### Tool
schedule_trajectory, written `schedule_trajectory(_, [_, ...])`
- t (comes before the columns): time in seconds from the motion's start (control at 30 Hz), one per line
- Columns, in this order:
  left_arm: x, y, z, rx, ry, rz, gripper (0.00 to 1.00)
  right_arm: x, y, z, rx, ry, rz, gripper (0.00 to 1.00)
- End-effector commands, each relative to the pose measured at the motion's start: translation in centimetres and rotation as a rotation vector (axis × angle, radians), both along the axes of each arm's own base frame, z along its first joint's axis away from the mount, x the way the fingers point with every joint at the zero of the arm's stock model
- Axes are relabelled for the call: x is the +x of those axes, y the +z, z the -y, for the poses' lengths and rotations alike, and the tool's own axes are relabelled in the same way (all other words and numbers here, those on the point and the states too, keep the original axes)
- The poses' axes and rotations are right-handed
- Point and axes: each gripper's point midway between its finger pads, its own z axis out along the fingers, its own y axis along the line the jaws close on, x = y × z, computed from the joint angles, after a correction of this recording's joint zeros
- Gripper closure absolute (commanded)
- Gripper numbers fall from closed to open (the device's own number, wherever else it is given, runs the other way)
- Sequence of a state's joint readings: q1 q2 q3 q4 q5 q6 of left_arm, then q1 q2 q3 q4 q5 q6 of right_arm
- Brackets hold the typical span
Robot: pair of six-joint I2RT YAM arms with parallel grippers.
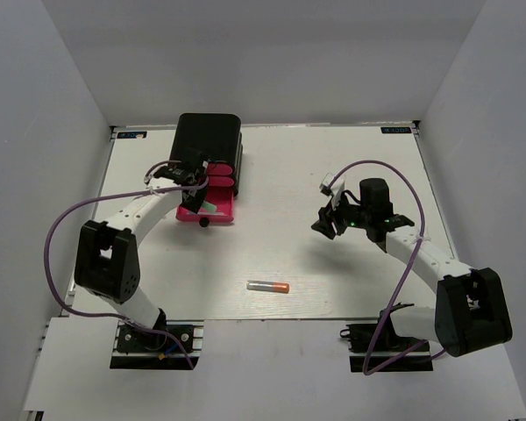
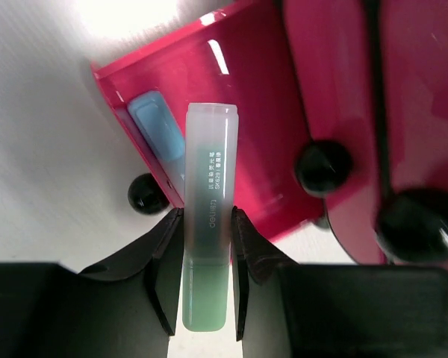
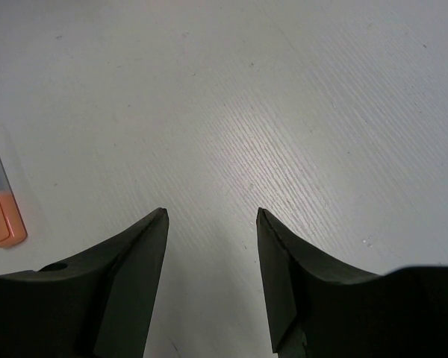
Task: Sort the stationery into containers
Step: Place the stationery into the container
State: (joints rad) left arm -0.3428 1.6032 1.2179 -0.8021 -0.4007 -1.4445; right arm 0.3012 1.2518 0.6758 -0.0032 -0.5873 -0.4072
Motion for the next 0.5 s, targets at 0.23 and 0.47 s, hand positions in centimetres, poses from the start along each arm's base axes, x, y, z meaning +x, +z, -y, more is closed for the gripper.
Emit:
schedule_trajectory(0.23, [2.4,0.6,0.0,-0.097,0.123,0.062,0.45,0.0,1.2,0.0,0.024,0.024,0.054,0.42])
schedule_trajectory(0.47, [1.5,2.3,0.2,-0.103,0.066,0.082,0.28,-4.5,1.0,-2.5,0.073,0.376,0.048,0.1])
